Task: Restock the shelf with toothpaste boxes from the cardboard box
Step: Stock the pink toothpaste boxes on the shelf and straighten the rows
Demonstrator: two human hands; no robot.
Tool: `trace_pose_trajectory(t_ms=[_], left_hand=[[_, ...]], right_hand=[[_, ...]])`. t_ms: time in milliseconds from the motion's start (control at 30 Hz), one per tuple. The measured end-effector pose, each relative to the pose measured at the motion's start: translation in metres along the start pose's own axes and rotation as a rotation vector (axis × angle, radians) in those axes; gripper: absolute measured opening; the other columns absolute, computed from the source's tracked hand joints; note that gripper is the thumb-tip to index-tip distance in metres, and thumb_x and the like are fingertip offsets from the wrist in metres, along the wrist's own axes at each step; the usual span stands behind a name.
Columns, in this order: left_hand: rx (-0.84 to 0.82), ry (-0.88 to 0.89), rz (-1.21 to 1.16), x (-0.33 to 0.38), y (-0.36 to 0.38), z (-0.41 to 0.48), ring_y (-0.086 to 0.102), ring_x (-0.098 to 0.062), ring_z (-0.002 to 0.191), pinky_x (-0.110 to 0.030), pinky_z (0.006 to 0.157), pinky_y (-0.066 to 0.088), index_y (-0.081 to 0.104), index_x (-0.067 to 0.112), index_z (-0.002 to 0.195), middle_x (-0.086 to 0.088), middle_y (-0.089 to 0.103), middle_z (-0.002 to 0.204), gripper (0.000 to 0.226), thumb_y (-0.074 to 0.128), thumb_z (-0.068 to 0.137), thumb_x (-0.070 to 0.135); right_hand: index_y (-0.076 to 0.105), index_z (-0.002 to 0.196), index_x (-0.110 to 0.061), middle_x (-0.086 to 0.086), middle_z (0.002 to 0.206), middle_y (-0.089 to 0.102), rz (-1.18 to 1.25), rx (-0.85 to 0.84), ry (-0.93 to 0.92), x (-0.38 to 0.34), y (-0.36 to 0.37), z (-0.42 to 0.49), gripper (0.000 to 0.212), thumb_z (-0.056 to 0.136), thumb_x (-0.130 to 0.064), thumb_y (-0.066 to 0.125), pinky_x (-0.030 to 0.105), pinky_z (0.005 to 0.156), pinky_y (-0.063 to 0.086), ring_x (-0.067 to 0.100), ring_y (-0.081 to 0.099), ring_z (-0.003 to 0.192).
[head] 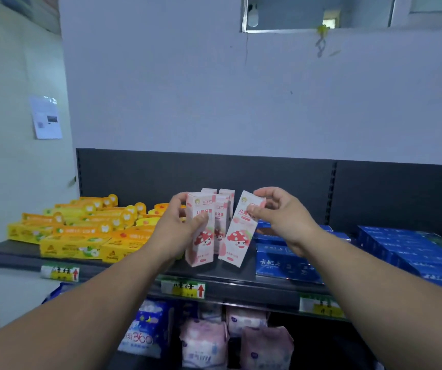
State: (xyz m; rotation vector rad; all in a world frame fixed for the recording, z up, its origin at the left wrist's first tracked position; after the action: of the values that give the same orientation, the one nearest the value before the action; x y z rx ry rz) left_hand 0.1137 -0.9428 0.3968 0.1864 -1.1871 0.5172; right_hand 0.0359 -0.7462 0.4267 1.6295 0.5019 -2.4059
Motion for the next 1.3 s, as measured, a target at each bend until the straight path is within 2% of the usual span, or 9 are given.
trace_pose_trajectory(t_ms=[133, 267, 367, 467, 700, 967, 1167, 1233, 1300], left_hand=[[-0.065, 0.008, 0.025, -0.003, -0.008, 0.017, 0.068, -0.021, 0.092, -0.044, 0.073, 0.06, 0.046, 0.036, 0.118, -0.002, 0.057, 0.112, 0.038, 0.064, 0.09, 0.016], [-0.139, 0.007, 0.037, -0.003, -0.014, 0.038, 0.068, -0.021, 0.092, -0.045, 0.074, 0.06, 0.047, 0.033, 0.114, -0.003, 0.057, 0.111, 0.039, 0.068, 0.087, 0.012], [-0.2, 0.031, 0.091, -0.004, -0.02, 0.051, 0.068, -0.011, 0.083, -0.03, 0.065, 0.06, 0.05, 0.025, 0.113, -0.004, 0.064, 0.104, 0.038, 0.07, 0.085, 0.009], [-0.261, 0.05, 0.16, -0.006, -0.028, 0.062, 0.067, -0.002, 0.076, -0.014, 0.056, 0.051, 0.052, 0.02, 0.113, 0.001, 0.069, 0.095, 0.037, 0.071, 0.084, 0.008], [-0.381, 0.049, 0.404, -0.015, -0.048, 0.078, 0.066, -0.009, 0.089, -0.024, 0.069, 0.056, 0.05, 0.027, 0.118, 0.004, 0.064, 0.103, 0.04, 0.071, 0.085, 0.018], [-0.42, 0.074, 0.481, -0.024, -0.058, 0.086, 0.062, -0.005, 0.081, -0.014, 0.057, 0.051, 0.046, 0.025, 0.124, 0.013, 0.059, 0.095, 0.04, 0.065, 0.09, 0.017], [-0.437, 0.091, 0.49, -0.028, -0.061, 0.092, 0.061, -0.003, 0.081, -0.011, 0.053, 0.049, 0.045, 0.026, 0.13, 0.013, 0.058, 0.097, 0.043, 0.063, 0.091, 0.02], [-0.44, 0.104, 0.516, -0.029, -0.06, 0.092, 0.058, -0.003, 0.083, -0.01, 0.053, 0.048, 0.043, 0.027, 0.133, 0.012, 0.057, 0.102, 0.049, 0.065, 0.09, 0.022], [-0.394, 0.165, 0.566, -0.029, -0.06, 0.092, 0.056, -0.005, 0.095, -0.011, 0.064, 0.048, 0.042, 0.029, 0.136, 0.009, 0.054, 0.117, 0.057, 0.069, 0.086, 0.03]], right_hand=[[0.061, 0.107, -0.018, 0.002, 0.101, 0.07, -0.084, -0.038, -0.007, 0.001, 0.011, 0.009, 0.024, 0.088, -0.005, 0.069, 0.034, 0.067, 0.06, 0.015, 0.071, 0.083], [0.062, 0.103, -0.016, 0.005, 0.103, 0.07, -0.132, -0.074, 0.014, 0.004, 0.022, 0.021, 0.025, 0.085, 0.0, 0.07, 0.018, 0.054, 0.051, 0.009, 0.07, 0.07], [0.063, 0.104, -0.016, 0.005, 0.101, 0.071, -0.191, -0.081, 0.035, 0.005, 0.028, 0.029, 0.026, 0.084, -0.002, 0.072, 0.022, 0.06, 0.054, 0.015, 0.072, 0.079], [0.064, 0.103, -0.017, 0.005, 0.099, 0.072, -0.232, -0.074, 0.054, 0.006, 0.033, 0.035, 0.026, 0.083, -0.003, 0.073, 0.037, 0.074, 0.061, 0.022, 0.073, 0.087], [0.065, 0.104, -0.017, 0.01, 0.105, 0.071, -0.262, -0.041, 0.11, 0.016, 0.054, 0.038, 0.027, 0.084, -0.002, 0.072, 0.046, 0.083, 0.058, 0.028, 0.071, 0.093], [0.061, 0.109, -0.017, -0.003, 0.099, 0.073, -0.27, 0.002, 0.126, 0.02, 0.074, 0.044, 0.03, 0.089, 0.005, 0.063, 0.027, 0.067, 0.059, 0.004, 0.071, 0.078], [0.06, 0.105, -0.016, 0.001, 0.1, 0.072, -0.275, 0.033, 0.098, 0.022, 0.086, 0.048, 0.029, 0.086, 0.006, 0.065, 0.039, 0.076, 0.061, 0.012, 0.072, 0.087], [0.061, 0.105, -0.016, 0.004, 0.1, 0.072, -0.27, 0.053, 0.096, 0.022, 0.085, 0.045, 0.03, 0.084, 0.004, 0.069, 0.035, 0.072, 0.061, 0.015, 0.071, 0.088], [0.063, 0.105, -0.019, 0.001, 0.103, 0.071, -0.26, 0.078, 0.075, 0.021, 0.083, 0.039, 0.032, 0.08, -0.003, 0.076, 0.024, 0.065, 0.058, 0.013, 0.069, 0.09]])
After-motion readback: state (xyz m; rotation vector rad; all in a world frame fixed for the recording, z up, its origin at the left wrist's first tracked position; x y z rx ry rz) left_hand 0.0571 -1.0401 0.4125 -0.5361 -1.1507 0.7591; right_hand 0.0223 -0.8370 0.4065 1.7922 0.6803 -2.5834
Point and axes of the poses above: each hand's wrist, its own z-axis towards the middle knuckle, its own y-axis out of the palm, x = y × z, the point moved 1 cm from there along z, towards the middle knuckle
